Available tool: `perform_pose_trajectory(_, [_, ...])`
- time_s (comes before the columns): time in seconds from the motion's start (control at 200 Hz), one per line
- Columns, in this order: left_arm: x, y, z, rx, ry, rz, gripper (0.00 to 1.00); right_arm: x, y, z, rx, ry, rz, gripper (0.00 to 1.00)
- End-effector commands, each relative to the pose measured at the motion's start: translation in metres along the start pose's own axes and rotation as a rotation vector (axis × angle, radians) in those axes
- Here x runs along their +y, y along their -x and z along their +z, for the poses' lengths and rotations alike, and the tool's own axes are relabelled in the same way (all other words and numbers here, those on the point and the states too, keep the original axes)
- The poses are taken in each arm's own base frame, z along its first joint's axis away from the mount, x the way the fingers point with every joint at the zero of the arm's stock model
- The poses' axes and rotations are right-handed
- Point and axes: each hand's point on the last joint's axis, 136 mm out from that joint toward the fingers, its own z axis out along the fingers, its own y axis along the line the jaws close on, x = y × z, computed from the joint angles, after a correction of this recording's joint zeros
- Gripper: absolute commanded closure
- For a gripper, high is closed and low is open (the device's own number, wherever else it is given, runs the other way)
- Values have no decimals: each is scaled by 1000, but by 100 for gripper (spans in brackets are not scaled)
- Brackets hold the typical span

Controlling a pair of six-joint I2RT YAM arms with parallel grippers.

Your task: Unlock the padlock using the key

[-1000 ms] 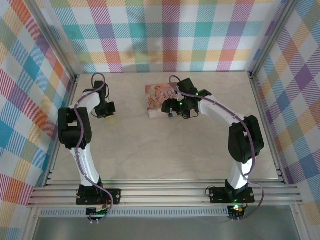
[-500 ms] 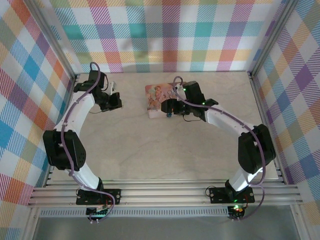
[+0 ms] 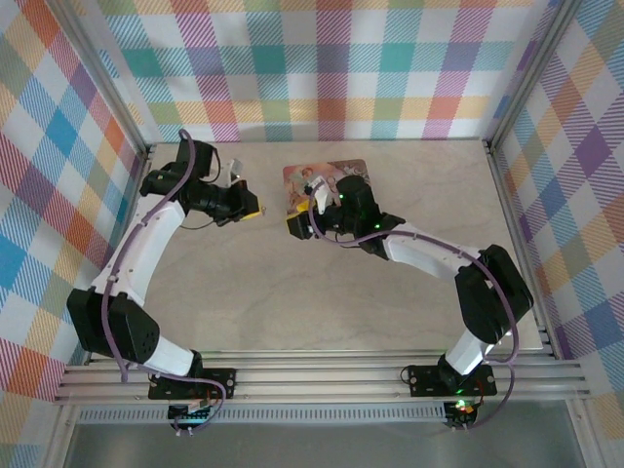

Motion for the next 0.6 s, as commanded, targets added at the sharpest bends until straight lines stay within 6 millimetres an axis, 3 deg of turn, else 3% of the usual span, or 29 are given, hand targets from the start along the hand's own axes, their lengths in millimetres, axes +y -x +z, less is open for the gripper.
perform_pose_trajectory(0.0, [-13, -9, -4, 14, -46, -39, 100, 16, 29, 6, -92, 31, -166, 38])
perform_pose_trajectory(0.275, [-30, -13, -6, 40, -136, -23, 100, 42, 22, 26, -32, 48, -334, 40])
perform_pose_trajectory(0.595, [-36, -21, -13, 55, -156, 0, 100, 43, 32, 35, -82, 59, -317, 50])
